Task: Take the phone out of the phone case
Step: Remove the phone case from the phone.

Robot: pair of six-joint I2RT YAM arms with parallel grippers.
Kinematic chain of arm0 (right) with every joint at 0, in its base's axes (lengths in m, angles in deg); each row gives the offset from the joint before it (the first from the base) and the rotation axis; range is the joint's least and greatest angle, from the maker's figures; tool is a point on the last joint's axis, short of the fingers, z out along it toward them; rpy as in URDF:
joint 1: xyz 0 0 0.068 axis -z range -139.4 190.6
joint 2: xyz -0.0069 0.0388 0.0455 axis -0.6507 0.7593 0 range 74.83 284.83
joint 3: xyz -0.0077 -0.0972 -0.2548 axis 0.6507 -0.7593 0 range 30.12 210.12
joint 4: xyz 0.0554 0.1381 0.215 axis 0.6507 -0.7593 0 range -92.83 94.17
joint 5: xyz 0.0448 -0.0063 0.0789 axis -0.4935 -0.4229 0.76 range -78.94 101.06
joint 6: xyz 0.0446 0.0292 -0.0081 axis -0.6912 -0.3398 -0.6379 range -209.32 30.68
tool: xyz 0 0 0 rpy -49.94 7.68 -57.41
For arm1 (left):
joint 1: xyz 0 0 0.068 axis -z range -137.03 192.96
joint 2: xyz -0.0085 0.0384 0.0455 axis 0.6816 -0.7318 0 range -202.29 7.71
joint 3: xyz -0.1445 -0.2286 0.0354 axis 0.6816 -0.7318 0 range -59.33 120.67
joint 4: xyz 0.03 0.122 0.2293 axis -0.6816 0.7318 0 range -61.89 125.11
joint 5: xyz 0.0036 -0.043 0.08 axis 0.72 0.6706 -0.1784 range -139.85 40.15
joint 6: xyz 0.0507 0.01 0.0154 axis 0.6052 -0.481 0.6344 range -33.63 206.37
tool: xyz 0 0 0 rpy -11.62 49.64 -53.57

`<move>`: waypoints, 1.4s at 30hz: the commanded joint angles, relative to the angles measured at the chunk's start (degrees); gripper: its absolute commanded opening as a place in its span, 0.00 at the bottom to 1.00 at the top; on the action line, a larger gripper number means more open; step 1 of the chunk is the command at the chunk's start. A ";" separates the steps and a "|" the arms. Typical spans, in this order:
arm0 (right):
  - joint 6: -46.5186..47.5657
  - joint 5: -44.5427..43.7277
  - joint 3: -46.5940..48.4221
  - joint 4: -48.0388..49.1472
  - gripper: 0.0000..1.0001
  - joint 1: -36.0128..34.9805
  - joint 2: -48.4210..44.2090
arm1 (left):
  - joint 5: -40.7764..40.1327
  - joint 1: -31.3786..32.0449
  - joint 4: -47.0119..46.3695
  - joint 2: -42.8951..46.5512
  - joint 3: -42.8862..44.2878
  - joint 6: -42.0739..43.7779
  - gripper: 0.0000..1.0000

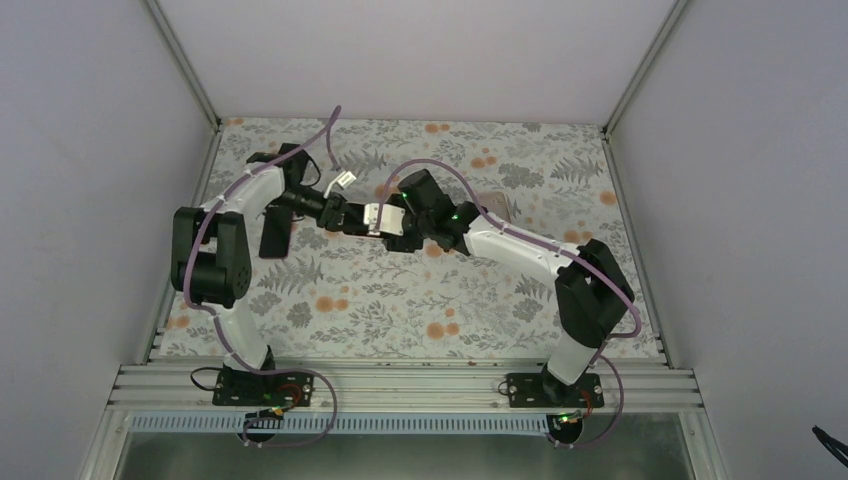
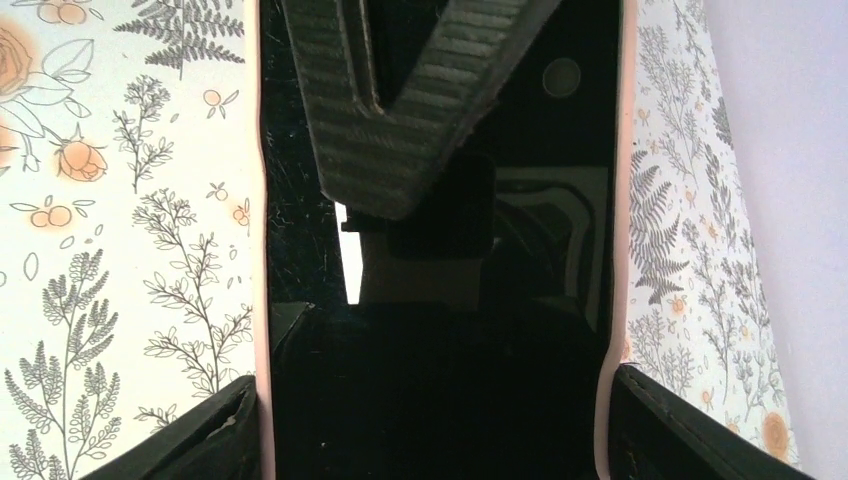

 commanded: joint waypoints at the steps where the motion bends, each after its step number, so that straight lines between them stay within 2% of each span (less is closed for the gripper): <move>1: -0.65 -1.15 1.31 4.09 0.55 -0.50 -1.45 | 5.49 -0.01 6.55 -1.35 1.97 6.13 0.38; 2: -0.65 -1.05 1.39 3.89 0.55 -0.44 -1.49 | 5.75 -0.01 7.39 -1.62 2.17 7.07 0.30; 5: -0.45 -0.23 1.92 2.40 0.60 -0.50 -1.44 | 6.18 0.01 8.42 -1.72 2.57 8.59 0.15; 6: -0.43 0.57 2.38 1.03 0.64 -0.50 -1.16 | 6.19 0.00 8.69 -1.68 2.82 8.92 0.10; 8: -0.22 3.00 5.21 -5.34 0.82 -0.50 0.02 | 6.16 -0.01 9.49 -1.76 3.37 9.84 0.03; 9: 0.02 4.37 6.94 -8.96 0.93 -0.50 1.21 | 6.08 -0.01 10.28 -1.97 3.79 10.73 0.02; 10: 0.09 5.24 8.24 -12.03 0.99 -0.46 1.91 | 6.03 -0.01 11.06 -2.14 4.33 11.57 0.02; 14: 0.82 9.21 8.58 -18.08 1.00 0.12 0.89 | 6.08 -0.01 16.38 -2.48 6.79 16.77 0.02; 17: 2.02 12.67 8.39 -23.21 1.00 1.22 -1.02 | 4.52 -0.01 16.84 -0.90 6.98 18.58 0.02; 26: 6.44 26.31 11.82 -36.41 1.00 8.30 -6.21 | -7.02 0.16 14.56 9.47 5.78 21.89 0.02; 30: 8.53 31.10 15.13 -41.45 1.00 10.98 -4.07 | -10.60 1.26 14.46 14.10 5.38 22.88 0.02; 36: 9.46 33.82 20.61 -45.74 1.00 11.63 2.21 | -19.08 7.69 9.25 20.56 1.69 19.08 0.02; 42: 11.26 34.94 25.46 -49.75 1.00 12.21 5.92 | -20.24 10.19 11.30 21.75 1.99 20.06 0.02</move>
